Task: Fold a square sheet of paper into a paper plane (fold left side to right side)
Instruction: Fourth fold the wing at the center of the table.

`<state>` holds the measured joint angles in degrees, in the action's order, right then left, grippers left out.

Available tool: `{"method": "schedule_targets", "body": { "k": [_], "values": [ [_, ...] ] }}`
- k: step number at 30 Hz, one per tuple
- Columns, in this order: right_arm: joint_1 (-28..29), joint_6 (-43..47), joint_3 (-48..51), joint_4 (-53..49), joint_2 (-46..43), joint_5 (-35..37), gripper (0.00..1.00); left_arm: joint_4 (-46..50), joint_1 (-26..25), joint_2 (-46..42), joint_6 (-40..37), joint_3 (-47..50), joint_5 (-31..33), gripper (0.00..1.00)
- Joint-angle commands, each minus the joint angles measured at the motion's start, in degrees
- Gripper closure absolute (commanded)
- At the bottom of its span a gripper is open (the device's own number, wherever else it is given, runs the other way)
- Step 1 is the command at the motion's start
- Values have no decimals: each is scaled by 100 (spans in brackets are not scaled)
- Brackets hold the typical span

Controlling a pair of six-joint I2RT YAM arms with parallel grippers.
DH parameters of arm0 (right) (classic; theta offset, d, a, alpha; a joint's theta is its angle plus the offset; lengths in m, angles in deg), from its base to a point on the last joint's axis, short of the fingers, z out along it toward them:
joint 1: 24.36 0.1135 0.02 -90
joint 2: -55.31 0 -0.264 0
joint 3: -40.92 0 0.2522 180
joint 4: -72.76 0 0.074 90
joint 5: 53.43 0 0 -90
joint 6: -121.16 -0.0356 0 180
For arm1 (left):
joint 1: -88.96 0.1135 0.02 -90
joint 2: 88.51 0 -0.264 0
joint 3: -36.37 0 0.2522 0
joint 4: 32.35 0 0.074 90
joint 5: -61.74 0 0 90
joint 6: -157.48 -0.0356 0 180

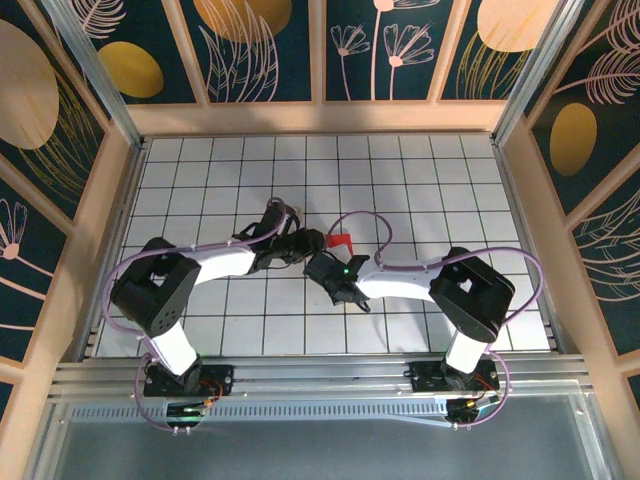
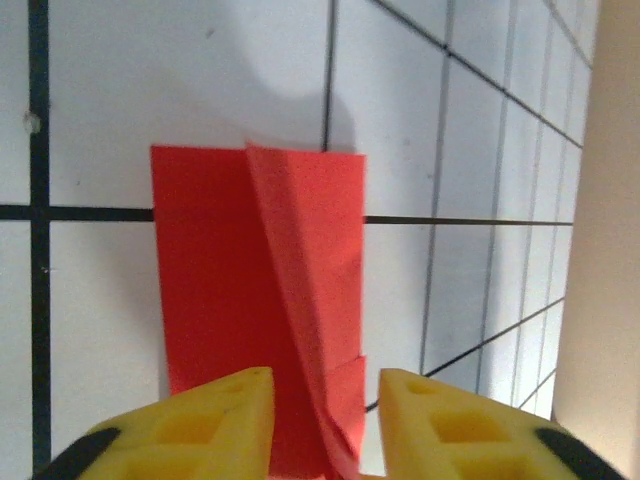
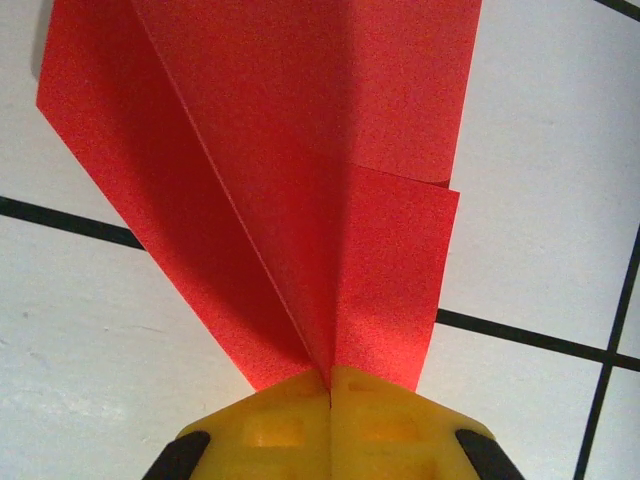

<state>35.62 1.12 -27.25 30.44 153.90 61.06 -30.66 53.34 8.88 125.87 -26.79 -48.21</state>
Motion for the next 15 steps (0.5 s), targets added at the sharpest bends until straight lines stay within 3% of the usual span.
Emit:
{"method": "schedule_targets", "body": {
  "k": [1, 6, 15],
  "values": [
    [2, 260, -173, -256, 13, 130, 100, 360, 258, -609, -209, 180, 176, 60],
    [-303, 771, 14, 155, -349, -956, 100, 737, 576, -1217, -487, 509, 256, 53],
    [-1463, 1492, 808, 1020, -1266, -3634, 100, 575, 593, -1212, -693, 962, -288, 58]
  ]
}}
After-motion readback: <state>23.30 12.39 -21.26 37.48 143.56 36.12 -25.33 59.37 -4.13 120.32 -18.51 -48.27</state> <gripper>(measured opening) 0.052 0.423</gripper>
